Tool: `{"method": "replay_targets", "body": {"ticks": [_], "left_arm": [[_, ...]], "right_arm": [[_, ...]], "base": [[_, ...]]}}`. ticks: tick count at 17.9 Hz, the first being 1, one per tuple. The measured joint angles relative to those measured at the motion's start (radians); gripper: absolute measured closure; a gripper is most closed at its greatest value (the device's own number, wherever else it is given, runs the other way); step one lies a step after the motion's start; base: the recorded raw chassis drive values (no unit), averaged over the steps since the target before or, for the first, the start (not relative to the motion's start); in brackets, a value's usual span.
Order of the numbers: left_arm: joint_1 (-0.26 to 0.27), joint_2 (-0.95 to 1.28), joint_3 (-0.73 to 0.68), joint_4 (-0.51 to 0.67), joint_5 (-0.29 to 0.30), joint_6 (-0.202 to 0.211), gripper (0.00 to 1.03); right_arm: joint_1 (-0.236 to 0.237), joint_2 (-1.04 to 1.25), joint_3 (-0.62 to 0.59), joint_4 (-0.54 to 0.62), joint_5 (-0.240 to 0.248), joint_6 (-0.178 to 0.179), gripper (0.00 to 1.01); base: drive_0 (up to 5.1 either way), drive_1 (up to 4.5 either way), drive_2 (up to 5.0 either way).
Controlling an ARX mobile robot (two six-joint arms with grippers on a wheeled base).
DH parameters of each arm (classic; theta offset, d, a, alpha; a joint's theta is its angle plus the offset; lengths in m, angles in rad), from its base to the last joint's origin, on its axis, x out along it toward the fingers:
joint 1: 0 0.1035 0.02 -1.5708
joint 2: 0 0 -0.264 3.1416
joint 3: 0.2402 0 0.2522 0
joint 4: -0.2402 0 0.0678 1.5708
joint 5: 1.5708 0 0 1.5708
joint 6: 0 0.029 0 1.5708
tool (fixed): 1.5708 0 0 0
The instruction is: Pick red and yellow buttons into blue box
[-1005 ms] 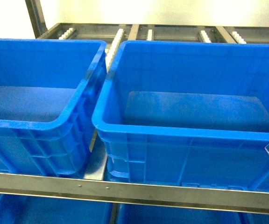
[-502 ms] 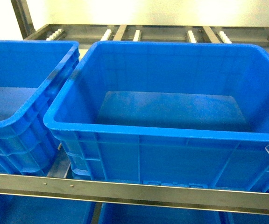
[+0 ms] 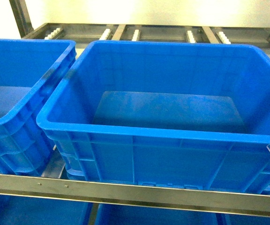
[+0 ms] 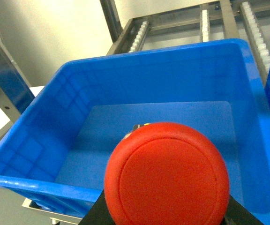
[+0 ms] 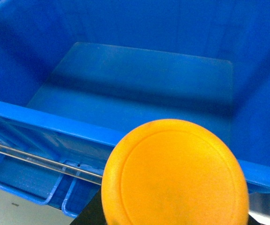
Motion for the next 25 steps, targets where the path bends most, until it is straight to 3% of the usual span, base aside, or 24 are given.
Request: {"method": "replay_targets", "body": {"ticks": [5,7,9,11,15,17,21,25], "left_arm": [[0.0,0.0,0.0,0.001,0.002,0.0,0.8],[0.0,0.0,0.0,0.0,0.0,0.0,0.8],[0.0,0.0,0.0,0.001,-0.002,0.0,0.8],[0.0,0.0,0.0,0.001,0.001,0.0,0.8],[0.0,0.0,0.0,0.001,0.0,0.0,0.8],[0.0,0.0,0.0,0.001,0.0,0.0,0.8],[0.0,0.0,0.0,0.001,0.001,0.0,0.8],[0.002,0.0,0.0,0.001,-0.002,0.0,0.8]], "right_arm": [[0.06,0.04,0.163,0.043,-0.029,-0.023,0.75],[0.111,0.124,0.231,0.074,-0.031,-0.041,0.75],[0.142,0.224,0.296,0.115,-0.043,-0.067,0.75],[0.141,0.385,0.406,0.163,-0.045,-0.12,0.75],[0.098,0.595,0.553,0.148,-0.027,-0.216,0.75],[0.041,0.686,0.64,0.097,-0.01,-0.268,0.75],[-0.032,0.758,0.73,0.091,0.031,-0.334,0.75],[-0.124,0.834,0.801,0.007,0.055,-0.398,0.75]], "base": [[0.0,0.0,0.0],[0.0,0.0,0.0],[0.0,0.0,0.0],[0.0,0.0,0.0],[0.0,0.0,0.0],[0.0,0.0,0.0],[0.0,0.0,0.0],[0.0,0.0,0.0]]}}
